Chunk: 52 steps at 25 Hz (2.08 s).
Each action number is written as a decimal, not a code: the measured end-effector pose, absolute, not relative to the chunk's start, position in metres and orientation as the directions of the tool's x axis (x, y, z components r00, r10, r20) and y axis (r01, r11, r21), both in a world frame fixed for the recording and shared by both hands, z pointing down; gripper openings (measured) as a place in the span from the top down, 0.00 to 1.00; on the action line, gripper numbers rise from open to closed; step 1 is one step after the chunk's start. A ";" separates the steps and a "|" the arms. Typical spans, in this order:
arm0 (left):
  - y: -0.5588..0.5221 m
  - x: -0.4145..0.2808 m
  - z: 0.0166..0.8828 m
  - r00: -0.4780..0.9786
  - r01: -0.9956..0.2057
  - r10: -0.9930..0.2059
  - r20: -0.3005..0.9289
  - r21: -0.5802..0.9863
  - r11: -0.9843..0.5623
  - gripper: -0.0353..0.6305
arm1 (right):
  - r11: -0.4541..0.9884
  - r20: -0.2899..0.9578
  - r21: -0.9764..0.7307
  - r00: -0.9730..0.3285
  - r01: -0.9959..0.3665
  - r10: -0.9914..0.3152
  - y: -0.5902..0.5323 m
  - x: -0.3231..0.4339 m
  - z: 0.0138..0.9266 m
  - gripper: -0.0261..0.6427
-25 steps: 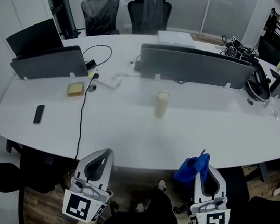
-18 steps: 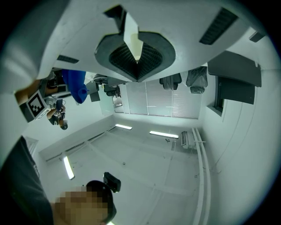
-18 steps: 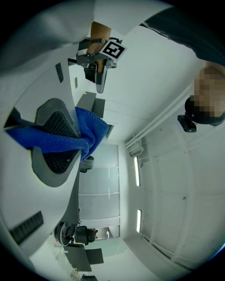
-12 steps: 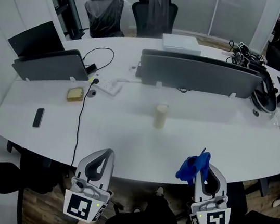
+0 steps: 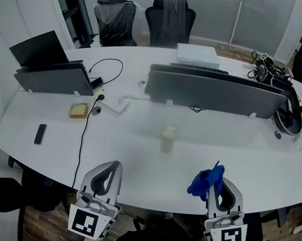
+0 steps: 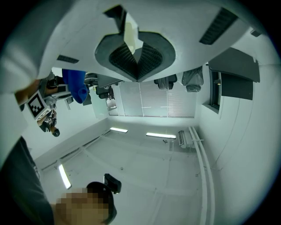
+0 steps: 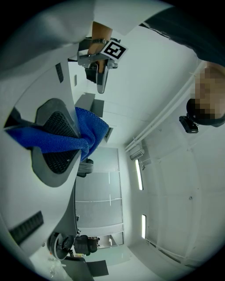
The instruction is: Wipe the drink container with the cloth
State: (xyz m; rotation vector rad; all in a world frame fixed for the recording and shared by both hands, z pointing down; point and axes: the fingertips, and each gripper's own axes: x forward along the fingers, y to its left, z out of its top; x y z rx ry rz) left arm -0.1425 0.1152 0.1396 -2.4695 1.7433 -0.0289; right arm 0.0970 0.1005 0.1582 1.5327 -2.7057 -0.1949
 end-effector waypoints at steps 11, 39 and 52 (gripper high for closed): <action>0.075 -0.109 0.127 0.330 -0.941 -0.939 -0.092 -0.111 -0.320 0.94 | 0.552 -0.027 0.122 -0.559 -0.825 -0.829 0.049 0.119 0.158 0.89; -0.040 -0.048 0.250 0.546 -0.805 -0.815 0.197 -0.148 -0.575 0.49 | 0.617 0.126 0.002 -0.611 -0.787 -0.781 -0.057 0.069 0.239 0.89; -0.088 -0.026 0.317 0.533 -0.816 -0.796 0.288 -0.075 -0.574 0.44 | 0.645 0.234 -0.065 -0.640 -0.762 -0.732 -0.075 0.071 0.301 0.89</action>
